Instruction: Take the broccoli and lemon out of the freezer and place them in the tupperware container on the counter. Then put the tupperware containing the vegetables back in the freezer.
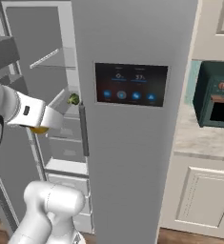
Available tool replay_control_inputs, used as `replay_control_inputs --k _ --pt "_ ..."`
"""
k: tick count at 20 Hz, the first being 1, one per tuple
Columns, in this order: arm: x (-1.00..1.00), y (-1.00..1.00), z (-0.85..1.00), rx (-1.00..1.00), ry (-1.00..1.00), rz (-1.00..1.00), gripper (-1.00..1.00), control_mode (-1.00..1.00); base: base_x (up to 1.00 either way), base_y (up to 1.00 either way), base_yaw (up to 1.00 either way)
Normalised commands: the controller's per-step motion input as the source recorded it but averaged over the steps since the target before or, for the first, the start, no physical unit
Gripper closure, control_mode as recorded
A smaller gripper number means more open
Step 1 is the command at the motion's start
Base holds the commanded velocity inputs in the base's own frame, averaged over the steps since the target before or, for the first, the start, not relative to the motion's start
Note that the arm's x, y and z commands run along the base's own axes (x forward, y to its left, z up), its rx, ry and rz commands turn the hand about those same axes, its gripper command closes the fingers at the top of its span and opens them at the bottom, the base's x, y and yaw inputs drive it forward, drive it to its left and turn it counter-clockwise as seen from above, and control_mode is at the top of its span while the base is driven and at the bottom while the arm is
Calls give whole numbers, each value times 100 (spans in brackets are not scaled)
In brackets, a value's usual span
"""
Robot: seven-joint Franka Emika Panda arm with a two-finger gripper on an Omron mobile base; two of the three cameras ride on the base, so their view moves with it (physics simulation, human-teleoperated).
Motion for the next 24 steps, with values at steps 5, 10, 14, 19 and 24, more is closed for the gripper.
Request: replay_control_inputs --k 5,10,14,19,24 --pt "0 0 0 0 0 0 100 100 -42 -99 -3" --pt "0 0 0 0 0 0 100 100 14 -100 0" --pt "0 0 0 0 0 0 100 100 44 -100 0" --pt "0 0 0 0 0 0 100 100 64 -100 0" --pt "0 0 0 0 0 0 100 100 81 -100 1"
